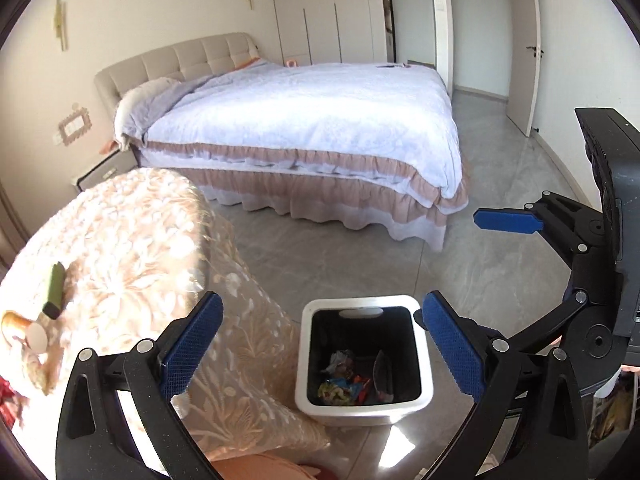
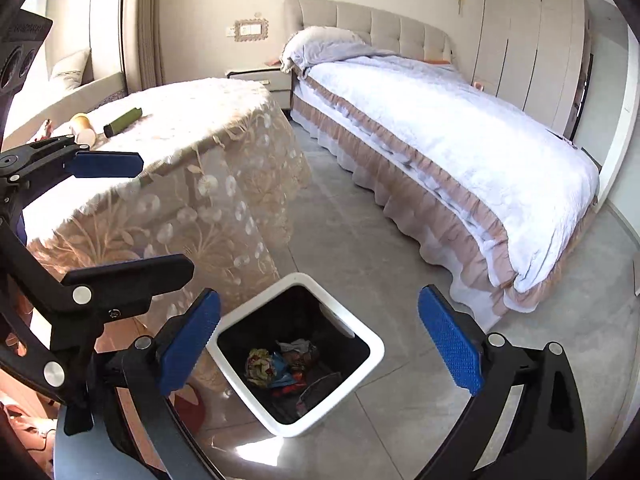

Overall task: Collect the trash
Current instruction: 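Move both open tools back over the remaining items on the table, then grasp the red chip bag with the left tool while the right tool grasps the orange cup and plastic bag, then carry both items over the white bin and open both tools to drop them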

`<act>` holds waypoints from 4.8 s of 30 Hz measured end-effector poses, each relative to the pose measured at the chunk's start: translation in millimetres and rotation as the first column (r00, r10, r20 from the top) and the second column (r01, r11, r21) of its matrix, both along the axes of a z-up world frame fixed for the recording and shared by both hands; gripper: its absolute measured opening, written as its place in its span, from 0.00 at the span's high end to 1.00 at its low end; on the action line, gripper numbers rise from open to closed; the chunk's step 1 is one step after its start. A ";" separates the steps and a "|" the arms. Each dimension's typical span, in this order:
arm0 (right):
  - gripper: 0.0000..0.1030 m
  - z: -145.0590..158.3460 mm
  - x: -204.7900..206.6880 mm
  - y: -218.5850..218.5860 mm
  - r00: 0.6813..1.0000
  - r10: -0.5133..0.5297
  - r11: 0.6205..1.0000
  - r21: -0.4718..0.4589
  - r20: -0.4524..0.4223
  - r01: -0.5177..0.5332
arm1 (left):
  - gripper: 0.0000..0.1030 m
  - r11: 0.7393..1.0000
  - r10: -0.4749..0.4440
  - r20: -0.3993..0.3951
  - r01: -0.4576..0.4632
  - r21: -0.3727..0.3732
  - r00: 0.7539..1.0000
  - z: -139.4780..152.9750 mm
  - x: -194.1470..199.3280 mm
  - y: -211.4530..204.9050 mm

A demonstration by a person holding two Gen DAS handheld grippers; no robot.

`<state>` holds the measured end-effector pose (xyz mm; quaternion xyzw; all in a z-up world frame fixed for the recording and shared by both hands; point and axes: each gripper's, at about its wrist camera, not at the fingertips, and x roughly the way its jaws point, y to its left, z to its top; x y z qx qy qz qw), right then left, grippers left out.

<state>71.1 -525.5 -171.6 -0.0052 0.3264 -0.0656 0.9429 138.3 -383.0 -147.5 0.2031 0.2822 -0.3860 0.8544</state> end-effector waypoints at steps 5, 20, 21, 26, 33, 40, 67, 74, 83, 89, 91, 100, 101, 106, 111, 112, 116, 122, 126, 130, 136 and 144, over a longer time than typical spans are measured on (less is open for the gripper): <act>0.05 37.6 8.1 32.9 0.991 0.084 0.996 -0.007 0.107 -0.083 | 0.05 0.993 0.107 0.080 -0.101 -0.068 0.991 37.2 -2.5 47.8; 0.05 96.4 68.0 178.7 0.906 0.344 0.937 -0.029 0.246 -0.348 | 0.05 0.869 0.490 0.200 -0.457 -0.189 0.849 90.6 20.0 214.8; 0.05 97.1 71.3 188.7 0.901 0.358 0.932 -0.032 0.246 -0.362 | 0.05 0.857 0.511 0.194 -0.479 -0.190 0.838 91.0 22.9 226.5; 0.05 95.4 97.1 231.6 0.885 0.417 0.908 -0.057 0.208 -0.415 | 0.05 0.801 0.597 0.157 -0.571 -0.181 0.787 86.4 50.6 269.3; 0.05 75.0 133.6 270.7 0.819 0.562 0.827 -0.090 0.116 -0.555 | 0.05 0.763 0.646 0.083 -0.636 -0.117 0.759 62.9 95.7 315.4; 0.05 51.4 192.3 284.0 0.712 0.701 0.701 -0.147 -0.041 -0.698 | 0.05 0.756 0.653 0.004 -0.653 -0.047 0.757 35.7 136.4 332.5; 0.30 21.4 276.0 305.1 0.543 0.816 0.551 -0.018 -0.199 -0.834 | 0.39 0.773 0.634 -0.081 -0.628 0.094 0.769 -3.4 197.8 315.1; 0.30 44.7 250.4 283.7 0.604 0.788 0.608 -0.004 -0.122 -0.794 | 0.39 0.776 0.629 -0.075 -0.631 -0.002 0.773 25.7 166.3 322.7; 0.30 89.5 178.4 239.7 0.699 0.715 0.699 -0.042 0.010 -0.714 | 0.39 0.809 0.583 -0.018 -0.582 -0.074 0.812 61.3 105.3 290.3; 0.30 100.8 134.3 199.3 0.769 0.638 0.770 -0.054 0.045 -0.636 | 0.39 0.849 0.520 -0.004 -0.517 -0.103 0.854 71.2 67.7 254.8; 0.30 102.1 119.6 183.6 0.793 0.607 0.795 -0.047 0.049 -0.605 | 0.39 0.864 0.494 -0.003 -0.491 -0.108 0.869 72.6 56.6 240.5; 0.30 96.0 62.6 117.3 0.890 0.454 0.891 -0.032 0.047 -0.453 | 0.39 0.942 0.328 0.039 -0.324 -0.081 0.944 69.5 12.0 157.3; 0.30 94.4 56.9 111.9 0.897 0.439 0.898 -0.031 0.046 -0.438 | 0.39 0.949 0.309 0.042 -0.305 -0.079 0.950 68.3 9.2 148.6; 0.30 87.6 34.7 76.1 0.936 0.351 0.936 -0.020 0.036 -0.350 | 0.39 0.976 0.212 0.042 -0.210 -0.052 0.976 58.9 -1.1 101.4; 0.30 70.2 15.6 44.3 0.964 0.267 0.964 -0.005 0.005 -0.267 | 0.39 0.991 0.134 0.019 -0.134 -0.024 0.991 42.7 -0.4 63.1; 0.30 64.4 12.3 37.5 0.968 0.249 0.969 0.000 -0.002 -0.249 | 0.38 0.992 0.123 0.013 -0.123 -0.017 0.992 38.8 -0.4 56.0; 0.30 42.8 7.3 19.9 0.979 0.200 0.980 0.018 -0.044 -0.200 | 0.38 0.997 0.072 -0.021 -0.072 0.027 0.997 19.5 0.3 30.7; 0.66 -2.0 16.1 -13.3 0.984 0.150 0.983 0.122 -0.098 -0.137 | 0.38 0.996 0.007 -0.051 -0.002 0.094 0.999 -12.1 8.6 -5.7; 0.73 -68.9 59.8 -31.2 0.974 0.159 0.971 0.202 -0.160 -0.125 | 0.35 0.989 -0.071 -0.089 0.081 0.120 0.994 -60.4 28.6 -41.8; 0.29 -132.9 87.9 -52.7 0.954 0.081 0.982 0.189 -0.289 -0.026 | 0.09 0.963 -0.088 -0.144 0.121 0.240 0.986 -119.3 43.0 -69.0; 0.09 -162.4 55.7 -63.2 0.914 0.077 0.993 0.114 -0.398 -0.033 | 0.05 0.948 -0.118 -0.206 0.172 0.267 0.971 -153.6 47.0 -82.1; 0.05 -147.0 14.2 -62.4 0.934 0.016 0.988 0.147 -0.357 0.039 | 0.05 0.953 -0.152 -0.196 0.196 0.230 0.969 -136.2 31.6 -82.1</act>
